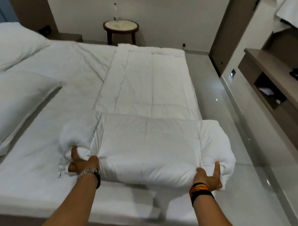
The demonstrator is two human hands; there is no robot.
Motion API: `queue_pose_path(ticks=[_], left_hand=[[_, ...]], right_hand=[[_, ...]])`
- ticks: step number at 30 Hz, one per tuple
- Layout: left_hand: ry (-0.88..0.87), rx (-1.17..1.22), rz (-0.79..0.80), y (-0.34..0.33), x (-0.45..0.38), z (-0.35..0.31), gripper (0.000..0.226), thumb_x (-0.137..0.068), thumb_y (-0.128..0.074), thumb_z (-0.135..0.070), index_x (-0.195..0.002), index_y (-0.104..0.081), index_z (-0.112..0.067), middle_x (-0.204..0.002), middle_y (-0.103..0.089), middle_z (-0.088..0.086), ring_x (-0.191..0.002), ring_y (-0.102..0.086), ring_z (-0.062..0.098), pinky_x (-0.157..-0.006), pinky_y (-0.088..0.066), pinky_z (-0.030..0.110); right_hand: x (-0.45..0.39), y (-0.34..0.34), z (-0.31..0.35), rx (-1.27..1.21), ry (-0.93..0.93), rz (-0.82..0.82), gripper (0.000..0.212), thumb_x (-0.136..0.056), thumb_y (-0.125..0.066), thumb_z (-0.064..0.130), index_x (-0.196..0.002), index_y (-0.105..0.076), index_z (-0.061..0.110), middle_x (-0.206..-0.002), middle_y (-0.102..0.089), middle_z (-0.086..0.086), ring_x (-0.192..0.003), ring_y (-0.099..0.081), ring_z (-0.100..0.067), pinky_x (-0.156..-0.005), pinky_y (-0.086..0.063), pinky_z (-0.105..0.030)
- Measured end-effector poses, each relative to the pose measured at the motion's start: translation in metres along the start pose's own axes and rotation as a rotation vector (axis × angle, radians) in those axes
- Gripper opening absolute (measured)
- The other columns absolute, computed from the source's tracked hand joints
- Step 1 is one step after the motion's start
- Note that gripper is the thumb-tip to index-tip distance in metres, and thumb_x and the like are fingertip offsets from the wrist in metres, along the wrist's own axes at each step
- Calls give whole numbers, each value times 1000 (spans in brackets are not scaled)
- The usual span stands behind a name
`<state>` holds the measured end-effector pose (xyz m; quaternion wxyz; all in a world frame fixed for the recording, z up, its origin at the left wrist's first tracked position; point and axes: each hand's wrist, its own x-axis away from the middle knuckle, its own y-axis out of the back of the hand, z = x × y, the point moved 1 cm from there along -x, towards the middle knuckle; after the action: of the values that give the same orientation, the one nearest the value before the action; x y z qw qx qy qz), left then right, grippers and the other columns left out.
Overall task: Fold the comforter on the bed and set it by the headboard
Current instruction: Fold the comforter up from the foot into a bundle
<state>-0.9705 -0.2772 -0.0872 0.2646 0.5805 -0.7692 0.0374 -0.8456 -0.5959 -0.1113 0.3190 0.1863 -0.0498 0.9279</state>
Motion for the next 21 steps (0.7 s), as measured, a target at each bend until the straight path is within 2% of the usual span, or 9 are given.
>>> queue_pose_path(ticks=[5,9,12,16,18,21], left_hand=[[89,-120,-30,88,72,94,92,-85,-65,1,-153,-29,-50,-155,-20,15,-131,-47,43,-105,-46,48],[96,-116,-38,115,85,106,98,-83,-74,0,-155,-27,-48,-156,-19,15,-130,-48,45,-106,-46,49],[2,-128,-2,111,73,104,97,-82,-80,-13,-154,-27,-50,-162,-12,10,-134,-44,44,-108,-43,51],[-25,-288,59,94,58,115,91,-90,-72,-44,-155,-10,-56,-169,17,3,-151,-16,45,-118,-27,57],[-23,-376,54,86,53,128,93,-92,-65,-56,-156,1,-56,-166,29,6,-151,-8,49,-118,-25,60],[-47,-393,26,78,45,149,98,-88,-64,-65,-154,8,-57,-162,37,8,-151,4,51,-119,-20,65]], right_hand=[[41,129,-50,89,-67,-27,71,-86,-69,-8,-145,-58,29,-152,-33,-14,-127,-54,-32,-99,-41,-24],[52,157,-60,163,-78,37,73,-86,-76,-1,-149,-53,29,-155,-36,-10,-134,-50,-33,-104,-40,-26],[44,149,-55,257,-94,133,81,-89,-81,21,-157,-39,35,-161,-18,-14,-142,-39,-32,-114,-37,-33],[26,136,-67,547,-115,230,102,-84,-74,62,-161,-8,48,-170,10,-10,-151,-19,-46,-121,-27,-53],[26,129,-79,655,-106,223,108,-83,-67,72,-160,5,50,-168,25,-10,-151,-10,-52,-121,-21,-59],[24,124,-96,692,-101,186,112,-80,-63,78,-159,12,51,-165,34,-11,-152,5,-54,-120,-14,-66]])
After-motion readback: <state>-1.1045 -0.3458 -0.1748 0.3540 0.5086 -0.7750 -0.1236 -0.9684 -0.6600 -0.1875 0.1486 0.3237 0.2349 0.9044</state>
